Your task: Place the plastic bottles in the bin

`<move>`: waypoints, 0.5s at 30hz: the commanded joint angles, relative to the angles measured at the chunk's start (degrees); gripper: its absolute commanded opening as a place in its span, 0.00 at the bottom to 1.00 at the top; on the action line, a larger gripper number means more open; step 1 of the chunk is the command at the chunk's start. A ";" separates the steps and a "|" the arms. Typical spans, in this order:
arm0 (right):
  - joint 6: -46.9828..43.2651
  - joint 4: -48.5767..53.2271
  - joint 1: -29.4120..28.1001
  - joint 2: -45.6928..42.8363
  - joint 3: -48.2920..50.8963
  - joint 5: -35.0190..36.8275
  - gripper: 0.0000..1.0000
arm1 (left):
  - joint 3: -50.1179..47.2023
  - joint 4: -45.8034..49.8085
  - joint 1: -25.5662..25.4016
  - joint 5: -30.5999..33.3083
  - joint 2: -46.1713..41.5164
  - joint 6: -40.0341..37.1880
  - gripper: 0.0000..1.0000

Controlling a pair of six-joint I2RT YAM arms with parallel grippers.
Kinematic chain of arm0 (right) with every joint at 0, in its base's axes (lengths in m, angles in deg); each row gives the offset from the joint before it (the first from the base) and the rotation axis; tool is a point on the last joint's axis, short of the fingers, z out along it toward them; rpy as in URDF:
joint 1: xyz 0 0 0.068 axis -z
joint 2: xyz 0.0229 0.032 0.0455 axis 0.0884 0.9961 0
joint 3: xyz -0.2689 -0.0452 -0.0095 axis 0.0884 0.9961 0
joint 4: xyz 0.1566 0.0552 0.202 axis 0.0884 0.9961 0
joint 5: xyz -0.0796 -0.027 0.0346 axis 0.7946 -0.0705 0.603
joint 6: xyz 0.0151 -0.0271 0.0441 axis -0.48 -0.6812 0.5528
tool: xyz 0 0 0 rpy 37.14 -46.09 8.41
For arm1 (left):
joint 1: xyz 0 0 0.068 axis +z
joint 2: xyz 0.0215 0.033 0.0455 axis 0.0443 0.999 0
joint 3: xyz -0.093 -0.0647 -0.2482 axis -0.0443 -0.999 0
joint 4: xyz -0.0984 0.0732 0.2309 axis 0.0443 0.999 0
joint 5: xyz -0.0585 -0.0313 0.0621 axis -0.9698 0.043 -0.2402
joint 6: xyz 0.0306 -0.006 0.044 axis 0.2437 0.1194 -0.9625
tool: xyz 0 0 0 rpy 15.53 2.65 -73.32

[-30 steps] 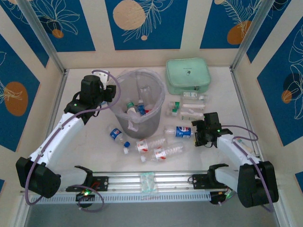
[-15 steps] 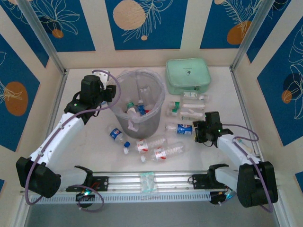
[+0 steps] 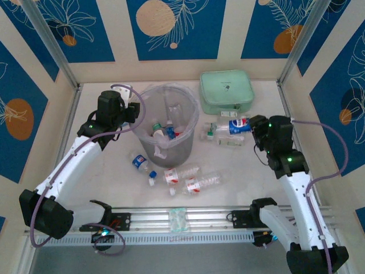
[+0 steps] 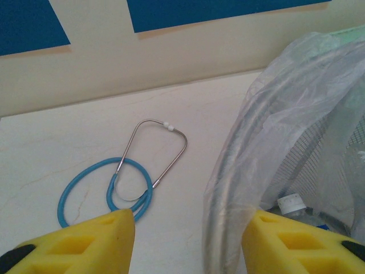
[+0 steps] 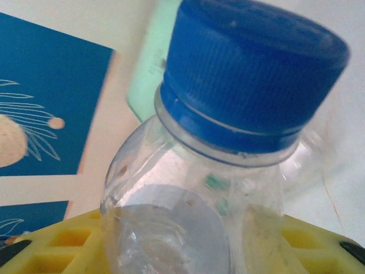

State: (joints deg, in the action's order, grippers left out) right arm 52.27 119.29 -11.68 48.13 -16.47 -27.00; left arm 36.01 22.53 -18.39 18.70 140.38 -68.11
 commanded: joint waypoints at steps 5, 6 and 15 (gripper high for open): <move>-21.99 -6.77 -0.78 7.72 -14.98 1.86 0.32 | -0.79 3.21 -0.43 1.70 0.47 -1.45 0.52; -23.23 -8.80 -0.99 9.19 -17.05 -0.24 0.31 | -0.78 3.25 -0.43 1.69 0.50 -1.40 0.52; -41.10 -11.33 -21.59 25.13 -37.60 -3.82 0.30 | -0.76 3.28 -0.43 2.22 0.32 -1.51 0.52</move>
State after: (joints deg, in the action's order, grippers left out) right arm 22.13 110.04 -27.05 70.27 -49.76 -30.34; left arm 36.01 22.55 -18.39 19.12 140.34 -68.11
